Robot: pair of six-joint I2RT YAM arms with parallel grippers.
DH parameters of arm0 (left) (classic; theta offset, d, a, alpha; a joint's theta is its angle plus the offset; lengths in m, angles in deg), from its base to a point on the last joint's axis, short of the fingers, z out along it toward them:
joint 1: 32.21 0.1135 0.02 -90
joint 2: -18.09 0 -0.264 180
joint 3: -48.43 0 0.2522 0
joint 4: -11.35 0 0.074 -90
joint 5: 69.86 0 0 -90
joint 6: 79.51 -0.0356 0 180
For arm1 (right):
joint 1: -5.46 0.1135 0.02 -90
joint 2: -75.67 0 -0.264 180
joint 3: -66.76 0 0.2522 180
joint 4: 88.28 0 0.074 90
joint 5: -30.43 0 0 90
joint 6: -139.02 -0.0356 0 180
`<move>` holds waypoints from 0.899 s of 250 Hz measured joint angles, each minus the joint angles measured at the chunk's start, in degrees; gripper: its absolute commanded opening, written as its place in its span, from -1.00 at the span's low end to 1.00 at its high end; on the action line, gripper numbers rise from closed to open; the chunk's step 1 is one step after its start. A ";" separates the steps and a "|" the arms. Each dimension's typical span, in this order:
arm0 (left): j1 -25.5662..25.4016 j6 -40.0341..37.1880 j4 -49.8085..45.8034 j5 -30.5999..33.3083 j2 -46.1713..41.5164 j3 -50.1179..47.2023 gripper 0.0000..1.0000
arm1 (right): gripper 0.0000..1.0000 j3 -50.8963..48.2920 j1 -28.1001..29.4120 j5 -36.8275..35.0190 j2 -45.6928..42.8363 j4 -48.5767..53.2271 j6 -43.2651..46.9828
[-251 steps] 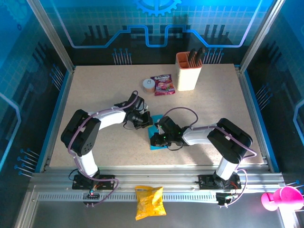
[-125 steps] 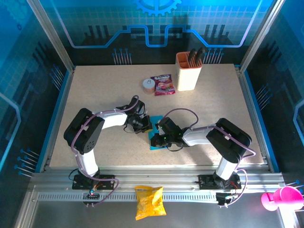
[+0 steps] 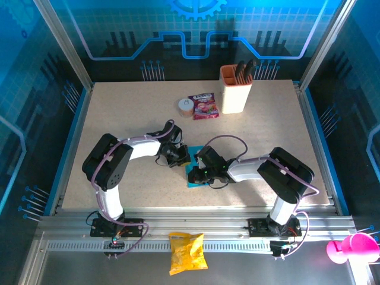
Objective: Fold a paper plane with a square sheet of paper (pick it up from the middle)
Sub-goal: First fold the square sheet of paper in half at the center of the table.
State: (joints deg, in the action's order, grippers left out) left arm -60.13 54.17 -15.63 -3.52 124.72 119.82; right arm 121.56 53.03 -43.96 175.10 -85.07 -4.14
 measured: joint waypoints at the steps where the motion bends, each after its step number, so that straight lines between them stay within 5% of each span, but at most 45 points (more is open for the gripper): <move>1: 0.02 0.00 0.00 0.00 0.02 0.02 -1.00 | -1.00 0.04 0.00 0.00 0.02 0.00 0.00; 225: 7.50 -1.64 -9.77 2.64 9.99 16.96 -1.00 | -1.00 1.68 0.15 -1.31 1.90 -1.22 -0.44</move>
State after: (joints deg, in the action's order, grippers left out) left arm -52.63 52.54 -25.40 -0.87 134.70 136.78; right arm 123.25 53.19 -45.27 177.01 -86.29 -4.58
